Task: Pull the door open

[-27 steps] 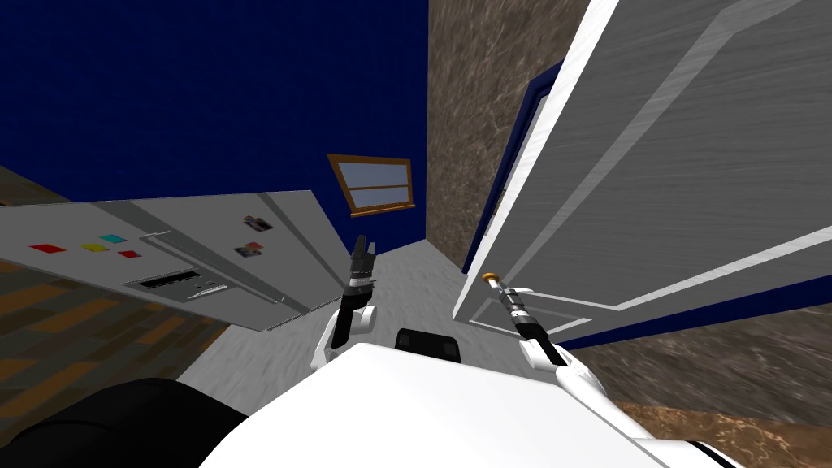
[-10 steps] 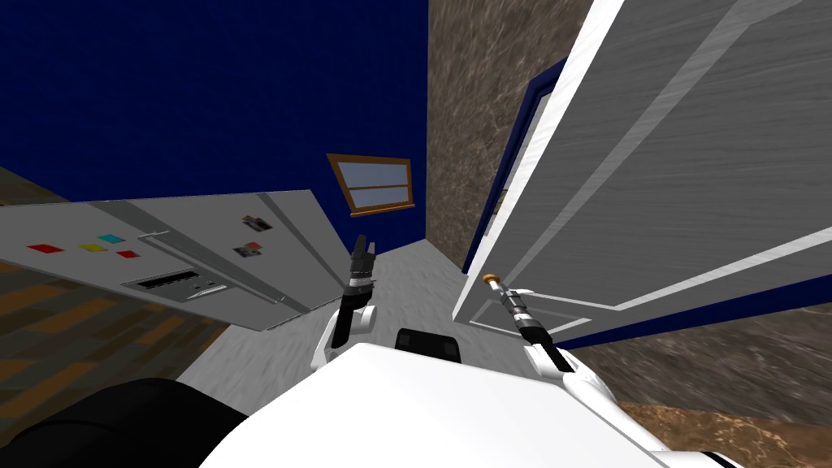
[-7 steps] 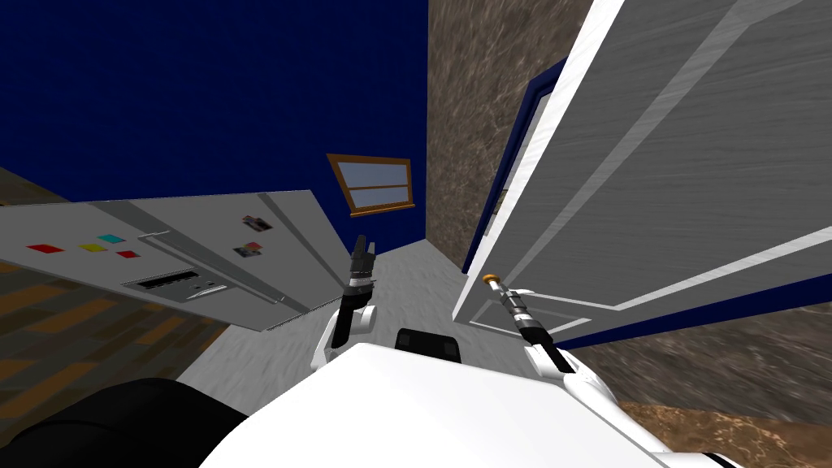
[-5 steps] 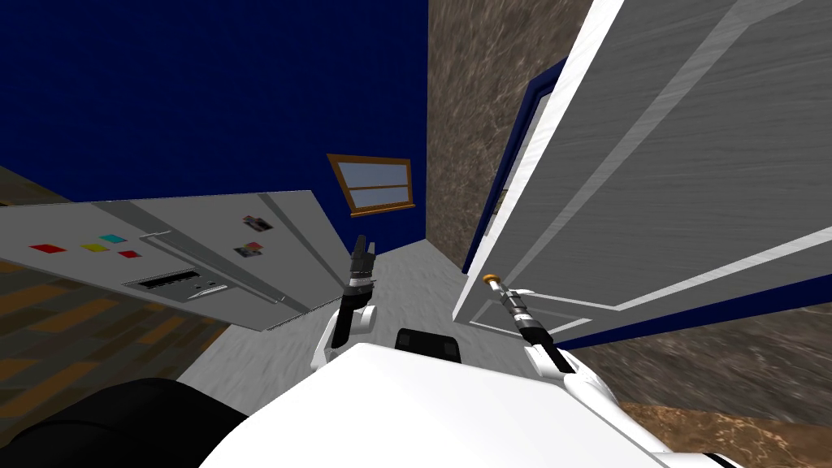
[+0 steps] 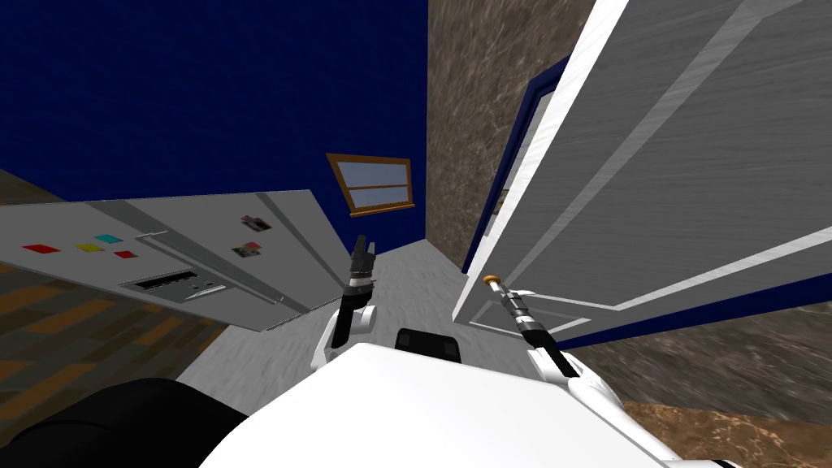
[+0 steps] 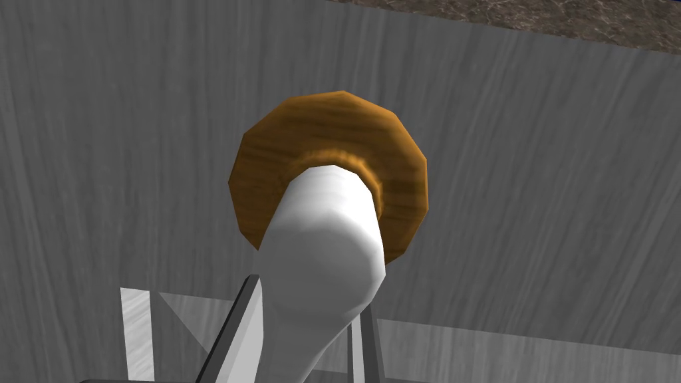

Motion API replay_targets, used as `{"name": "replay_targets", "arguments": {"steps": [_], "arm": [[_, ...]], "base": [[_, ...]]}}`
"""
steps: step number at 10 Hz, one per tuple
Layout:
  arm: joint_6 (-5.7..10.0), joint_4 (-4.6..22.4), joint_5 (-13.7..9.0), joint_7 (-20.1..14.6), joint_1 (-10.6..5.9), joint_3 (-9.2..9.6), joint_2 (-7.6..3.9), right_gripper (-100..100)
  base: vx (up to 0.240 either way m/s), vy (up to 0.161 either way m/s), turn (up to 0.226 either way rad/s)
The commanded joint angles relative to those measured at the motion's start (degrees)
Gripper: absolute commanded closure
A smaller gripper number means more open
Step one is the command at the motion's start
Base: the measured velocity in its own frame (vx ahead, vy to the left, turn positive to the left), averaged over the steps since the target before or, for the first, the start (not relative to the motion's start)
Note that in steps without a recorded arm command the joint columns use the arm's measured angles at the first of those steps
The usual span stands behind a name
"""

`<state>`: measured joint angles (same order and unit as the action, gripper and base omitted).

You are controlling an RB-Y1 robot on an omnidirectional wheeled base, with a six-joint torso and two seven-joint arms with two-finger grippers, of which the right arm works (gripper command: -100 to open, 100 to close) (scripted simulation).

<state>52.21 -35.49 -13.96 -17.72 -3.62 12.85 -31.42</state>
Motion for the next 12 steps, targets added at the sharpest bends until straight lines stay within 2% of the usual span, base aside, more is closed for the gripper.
{"name": "replay_targets", "arguments": {"steps": [1,8,9,12], "arm": [[0.24,-0.08,0.02,-0.07,0.14,0.11,-0.2,100],[0.24,-0.08,0.02,-0.07,0.14,0.11,-0.2,100],[1.66,-0.74,-0.12,-0.89,1.47,1.29,-1.25,100],[1.66,-0.74,-0.12,-0.89,1.47,1.29,-1.25,100]], "base": [[0.0,0.0,0.0],[0.0,0.001,0.003],[0.0,0.0,0.0],[0.0,-0.001,-0.004]]}}
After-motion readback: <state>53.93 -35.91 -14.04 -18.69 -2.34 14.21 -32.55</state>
